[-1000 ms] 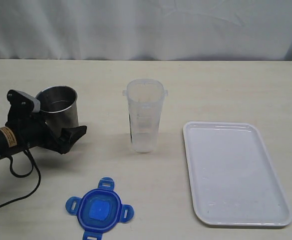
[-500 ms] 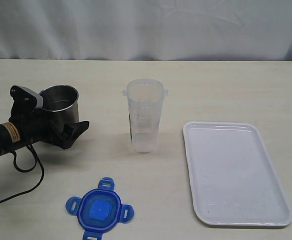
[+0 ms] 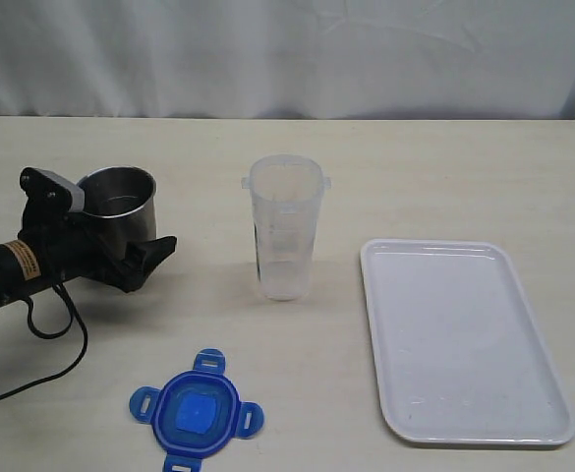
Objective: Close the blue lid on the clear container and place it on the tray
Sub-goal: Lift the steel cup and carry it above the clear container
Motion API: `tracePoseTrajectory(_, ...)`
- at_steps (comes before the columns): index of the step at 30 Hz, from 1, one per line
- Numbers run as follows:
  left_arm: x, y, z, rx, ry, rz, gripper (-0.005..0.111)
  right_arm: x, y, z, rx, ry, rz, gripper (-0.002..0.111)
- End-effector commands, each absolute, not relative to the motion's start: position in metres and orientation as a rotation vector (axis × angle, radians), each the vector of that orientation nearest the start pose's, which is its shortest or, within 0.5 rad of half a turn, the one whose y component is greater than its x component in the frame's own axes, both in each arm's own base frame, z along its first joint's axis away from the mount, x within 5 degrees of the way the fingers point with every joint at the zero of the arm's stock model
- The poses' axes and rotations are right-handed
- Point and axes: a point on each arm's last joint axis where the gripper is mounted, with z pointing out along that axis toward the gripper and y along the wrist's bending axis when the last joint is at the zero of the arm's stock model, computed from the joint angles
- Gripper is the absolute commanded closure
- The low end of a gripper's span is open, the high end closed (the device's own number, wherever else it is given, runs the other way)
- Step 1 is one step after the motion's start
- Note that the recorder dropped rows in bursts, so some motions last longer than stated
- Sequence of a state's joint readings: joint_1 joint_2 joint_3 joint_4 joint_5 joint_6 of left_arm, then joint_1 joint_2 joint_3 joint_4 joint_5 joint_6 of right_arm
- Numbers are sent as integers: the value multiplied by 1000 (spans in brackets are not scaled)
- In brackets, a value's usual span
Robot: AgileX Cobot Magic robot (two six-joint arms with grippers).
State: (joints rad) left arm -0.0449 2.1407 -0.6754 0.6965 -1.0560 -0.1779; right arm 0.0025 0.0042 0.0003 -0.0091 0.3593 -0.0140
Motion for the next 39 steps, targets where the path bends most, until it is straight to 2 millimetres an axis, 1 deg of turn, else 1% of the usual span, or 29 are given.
tracePoseTrajectory(1, 323, -67, 71, 609, 1817, -501, 2, 53, 0, 182, -14, 1832, -20, 104)
tracePoseTrajectory(17, 323, -67, 70, 610, 1823, -498, 2, 53, 0, 182, -14, 1832, -20, 104)
tracePoseTrajectory(22, 322, -67, 68, 620, 1848, -489, 2, 53, 0, 182, -14, 1832, -20, 104)
tracePoseTrajectory(24, 322, -67, 68, 620, 1848, -489, 4, 53, 0, 182, -14, 1832, -20, 104)
tracePoseTrajectory(26, 322, -67, 68, 618, 1849, -488, 14, 53, 0, 182, -14, 1832, -20, 104)
tracePoseTrajectory(27, 322, -67, 68, 618, 1849, -488, 29, 53, 0, 182, -14, 1832, -20, 104)
tracePoseTrajectory(28, 322, -67, 68, 618, 1847, -489, 39, 53, 0, 182, -14, 1832, -20, 104)
tracePoseTrajectory(29, 322, -67, 68, 618, 1847, -489, 53, 53, 0, 182, -14, 1832, -20, 104)
tracePoseTrajectory(31, 322, -67, 68, 619, 1845, -491, 68, 53, 0, 182, -14, 1832, -20, 104)
tracePoseTrajectory(33, 322, -67, 69, 618, 1840, -493, 91, 53, 0, 182, -14, 1832, -20, 104)
tracePoseTrajectory(35, 322, -67, 69, 618, 1838, -494, 107, 53, 0, 182, -14, 1832, -20, 104)
tracePoseTrajectory(39, 323, -67, 70, 606, 1826, -501, 107, 53, 0, 182, -14, 1832, -20, 104)
